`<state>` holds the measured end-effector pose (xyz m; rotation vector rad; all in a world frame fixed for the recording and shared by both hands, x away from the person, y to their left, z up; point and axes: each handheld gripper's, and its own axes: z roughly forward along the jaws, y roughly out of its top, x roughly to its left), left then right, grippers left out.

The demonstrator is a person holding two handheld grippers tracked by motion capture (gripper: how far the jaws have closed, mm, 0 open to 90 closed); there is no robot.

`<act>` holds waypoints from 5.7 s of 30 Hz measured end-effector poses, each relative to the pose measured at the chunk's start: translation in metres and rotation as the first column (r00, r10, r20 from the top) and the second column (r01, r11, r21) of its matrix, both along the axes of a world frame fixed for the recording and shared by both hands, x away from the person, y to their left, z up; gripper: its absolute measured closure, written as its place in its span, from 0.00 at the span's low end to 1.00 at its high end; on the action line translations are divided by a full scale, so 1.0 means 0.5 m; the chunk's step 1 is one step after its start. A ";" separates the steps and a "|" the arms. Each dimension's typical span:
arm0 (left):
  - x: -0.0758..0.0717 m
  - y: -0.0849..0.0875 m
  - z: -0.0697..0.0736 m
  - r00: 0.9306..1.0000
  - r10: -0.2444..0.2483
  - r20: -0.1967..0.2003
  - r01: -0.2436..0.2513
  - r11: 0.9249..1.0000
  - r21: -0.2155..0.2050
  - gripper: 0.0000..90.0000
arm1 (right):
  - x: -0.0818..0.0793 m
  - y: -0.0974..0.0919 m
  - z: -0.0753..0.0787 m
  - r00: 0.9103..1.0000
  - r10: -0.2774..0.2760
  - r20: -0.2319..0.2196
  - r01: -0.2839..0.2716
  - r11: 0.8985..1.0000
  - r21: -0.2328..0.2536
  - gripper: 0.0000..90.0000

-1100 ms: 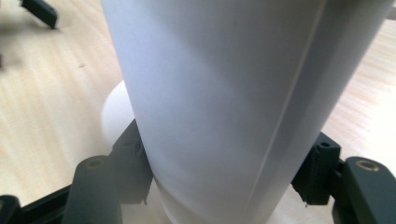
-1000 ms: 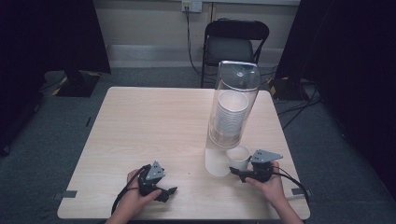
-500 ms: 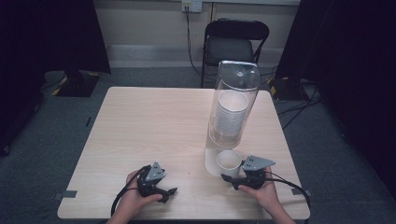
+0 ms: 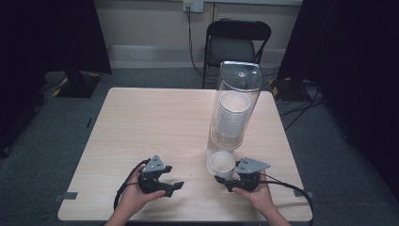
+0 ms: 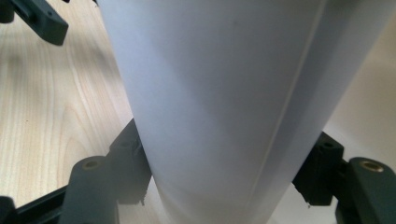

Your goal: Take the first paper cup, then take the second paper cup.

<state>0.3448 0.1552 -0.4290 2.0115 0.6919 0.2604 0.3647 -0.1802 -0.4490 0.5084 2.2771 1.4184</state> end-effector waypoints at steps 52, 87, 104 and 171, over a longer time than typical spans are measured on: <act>0.099 0.039 0.116 0.883 0.305 -0.357 -0.320 0.947 0.020 0.97 | -0.002 0.006 0.015 0.998 -0.036 0.053 0.037 0.999 -0.024 0.24; 0.032 0.144 0.003 0.975 0.213 -0.067 -0.208 0.976 0.069 0.26 | 0.025 -0.042 0.023 0.986 -0.163 -0.020 0.163 0.987 0.011 0.24; 0.010 0.130 -0.083 0.988 0.150 0.032 -0.154 0.972 0.179 0.17 | 0.045 -0.038 0.063 0.985 -0.170 0.004 0.169 0.982 0.082 0.24; 0.006 0.123 -0.089 0.989 0.139 0.051 -0.146 0.972 0.186 0.11 | 0.069 -0.008 -0.003 0.986 -0.153 -0.066 0.150 0.987 -0.051 0.41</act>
